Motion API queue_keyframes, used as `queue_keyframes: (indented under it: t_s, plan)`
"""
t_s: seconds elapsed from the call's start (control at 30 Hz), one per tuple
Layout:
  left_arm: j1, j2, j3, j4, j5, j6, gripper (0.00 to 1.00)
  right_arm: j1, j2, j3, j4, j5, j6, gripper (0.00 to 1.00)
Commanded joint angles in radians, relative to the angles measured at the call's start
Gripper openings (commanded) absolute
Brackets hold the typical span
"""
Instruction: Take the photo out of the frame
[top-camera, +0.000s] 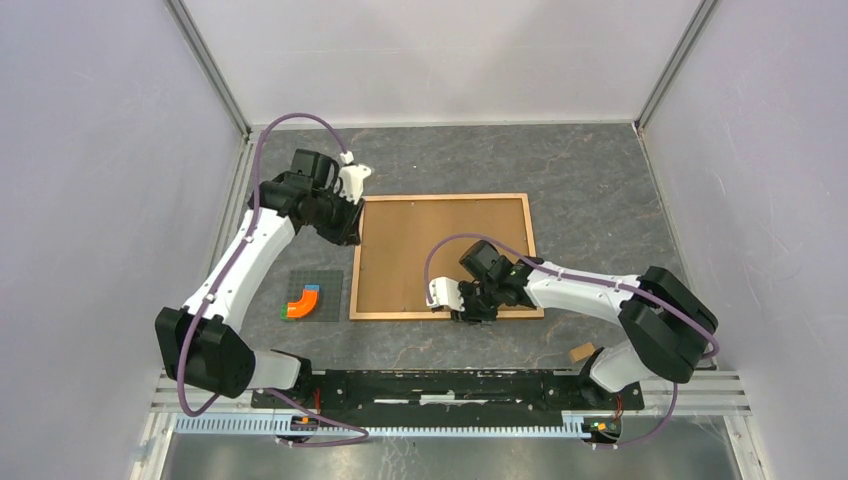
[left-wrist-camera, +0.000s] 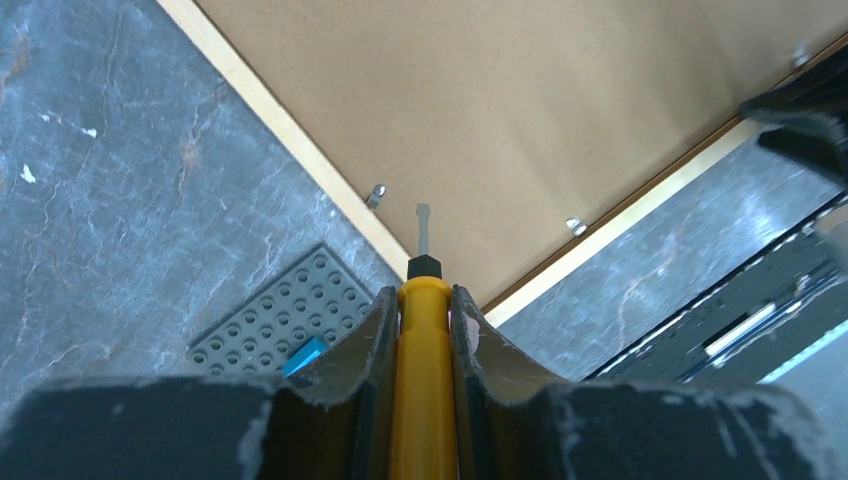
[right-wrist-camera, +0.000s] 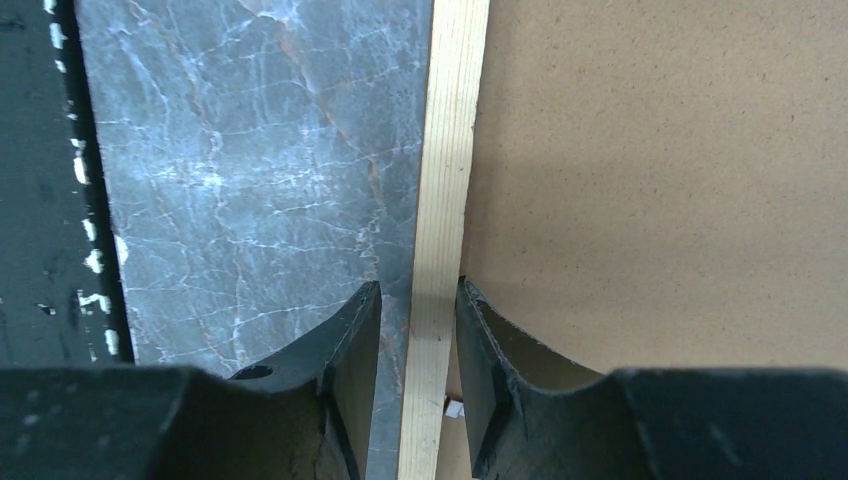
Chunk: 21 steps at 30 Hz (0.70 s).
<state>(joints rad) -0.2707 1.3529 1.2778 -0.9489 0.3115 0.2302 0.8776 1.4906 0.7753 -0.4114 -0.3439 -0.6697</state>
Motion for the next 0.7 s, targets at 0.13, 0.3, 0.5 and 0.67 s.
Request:
queue_keyframes:
  t_s: [0.13,0.3,0.5,0.67]
  plan:
    - [-0.014,-0.022,-0.089,-0.023,-0.068,0.215,0.02,0.010,-0.052,0.013,-0.074,-0.058,0.070,0.48]
    - [-0.051,-0.021,-0.135,0.025,-0.124,0.233,0.02,-0.038,-0.079,0.039,-0.112,-0.071,0.063,0.53]
    - [-0.088,0.014,-0.154,0.082,-0.158,0.224,0.02,-0.049,-0.118,0.022,-0.160,-0.073,0.045,0.54]
    - [-0.108,0.046,-0.153,0.119,-0.179,0.216,0.02,-0.052,-0.165,-0.059,-0.142,-0.001,0.021,0.54]
